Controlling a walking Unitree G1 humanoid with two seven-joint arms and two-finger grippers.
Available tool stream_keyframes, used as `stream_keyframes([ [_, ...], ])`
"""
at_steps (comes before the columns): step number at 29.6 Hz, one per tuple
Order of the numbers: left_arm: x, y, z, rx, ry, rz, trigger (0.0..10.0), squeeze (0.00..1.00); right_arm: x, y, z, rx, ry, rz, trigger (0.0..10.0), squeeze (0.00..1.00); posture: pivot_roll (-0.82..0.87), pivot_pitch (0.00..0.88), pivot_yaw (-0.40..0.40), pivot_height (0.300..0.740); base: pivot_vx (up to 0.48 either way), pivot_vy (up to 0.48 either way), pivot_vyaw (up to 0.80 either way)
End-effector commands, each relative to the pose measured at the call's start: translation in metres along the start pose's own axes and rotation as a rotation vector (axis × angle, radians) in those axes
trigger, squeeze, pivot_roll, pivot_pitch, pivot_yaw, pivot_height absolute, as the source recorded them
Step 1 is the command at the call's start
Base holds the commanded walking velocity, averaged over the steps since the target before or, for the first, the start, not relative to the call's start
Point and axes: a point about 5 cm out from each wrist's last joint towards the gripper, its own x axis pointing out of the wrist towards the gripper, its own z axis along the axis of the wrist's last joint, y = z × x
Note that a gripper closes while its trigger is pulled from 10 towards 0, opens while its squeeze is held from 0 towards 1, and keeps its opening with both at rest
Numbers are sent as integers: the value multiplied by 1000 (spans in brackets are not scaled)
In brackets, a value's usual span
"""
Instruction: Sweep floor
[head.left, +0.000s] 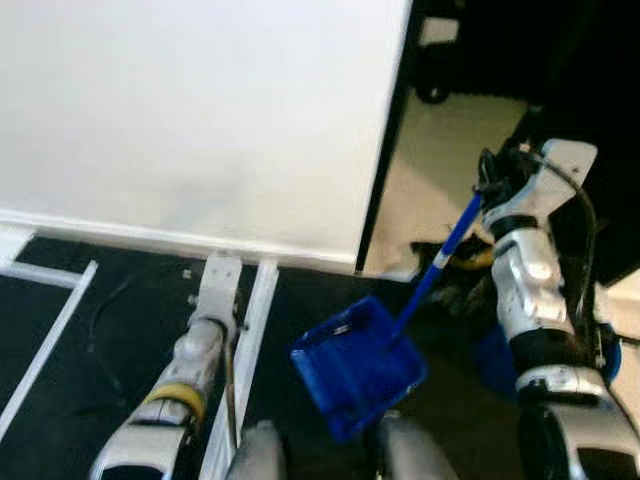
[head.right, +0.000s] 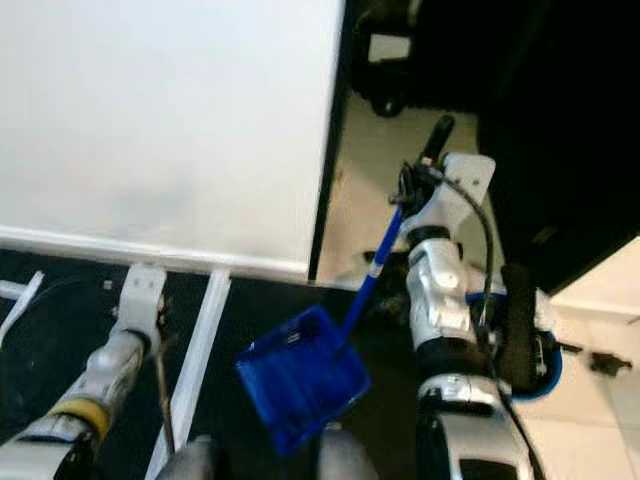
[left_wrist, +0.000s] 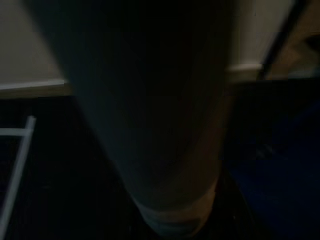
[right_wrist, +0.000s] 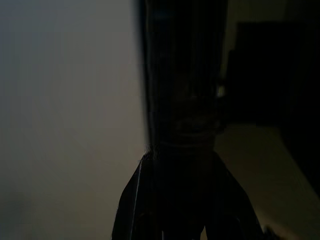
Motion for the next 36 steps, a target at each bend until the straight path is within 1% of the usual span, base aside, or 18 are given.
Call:
stream_keyframes([
  [1,-1,5,4,131,-36,-16,10000,0,-3,-10,-2,9,-15,-48,10000,0,107,28,-27,740,0,0,0],
  [2,-1,5,4,131,-36,-16,10000,0,-3,-10,-2,9,-15,-48,10000,0,107,28,-27,740,0,0,0],
  [5,2,14,21,259,-98,0,10000,0,-5,-17,-2,7,-17,-68,10000,0,111,30,-26,740,0,0,0],
  [6,2,14,21,259,-98,0,10000,0,-5,-17,-2,7,-17,-68,10000,0,111,30,-26,740,0,0,0],
  [7,5,20,31,272,-118,20,10000,0,-5,-20,-2,5,-16,-76,10000,0,112,33,-25,740,0,0,0],
  [9,6,21,33,265,-121,24,10000,0,-5,-21,-3,2,-15,-79,10000,0,112,32,-24,740,0,0,0],
  [10,7,20,33,235,-112,25,10000,0,-6,-22,-4,-1,-13,-80,10000,0,109,33,-22,740,0,0,0],
  [12,7,19,33,220,-105,24,10000,0,-7,-22,-5,-2,-13,-80,10000,0,108,33,-21,740,0,0,0],
  [14,7,12,31,219,-97,3,10000,0,-9,-23,-7,-7,-14,-81,10000,0,108,33,-20,740,0,-480,0],
  [15,7,12,31,219,-97,3,10000,0,-9,-23,-7,-7,-14,-81,10000,0,108,33,-20,740,0,-480,0],
  [16,6,6,28,229,-98,-15,10000,0,-10,-23,-9,-11,-13,-83,10000,0,106,34,-18,740,0,-480,0],
  [18,6,3,26,220,-94,-18,10000,0,-12,-24,-11,-9,-5,-84,10000,0,104,33,-18,740,0,-480,0],
  [21,5,4,27,227,-114,-8,10000,0,-14,-22,-16,-6,23,-68,10000,0,103,34,-19,740,0,-480,0],
  [24,5,7,26,208,-101,12,10000,0,-17,-21,-23,16,48,-59,10000,0,110,34,-24,740,0,0,0],
  [28,5,13,28,215,-109,28,10000,0,-20,-26,-29,75,76,-98,10000,0,115,34,-27,740,0,0,0],
  [32,4,17,28,220,-111,39,10000,0,-21,-30,-31,84,84,-109,10000,0,118,34,-27,740,0,0,0],
  [34,4,16,28,261,-114,26,10000,0,-21,-31,-32,80,85,-109,10000,0,118,33,-26,740,0,0,0],
  [36,4,15,27,274,-107,15,10000,0,-21,-31,-32,79,85,-110,10000,0,117,32,-23,740,0,-124,0],
])
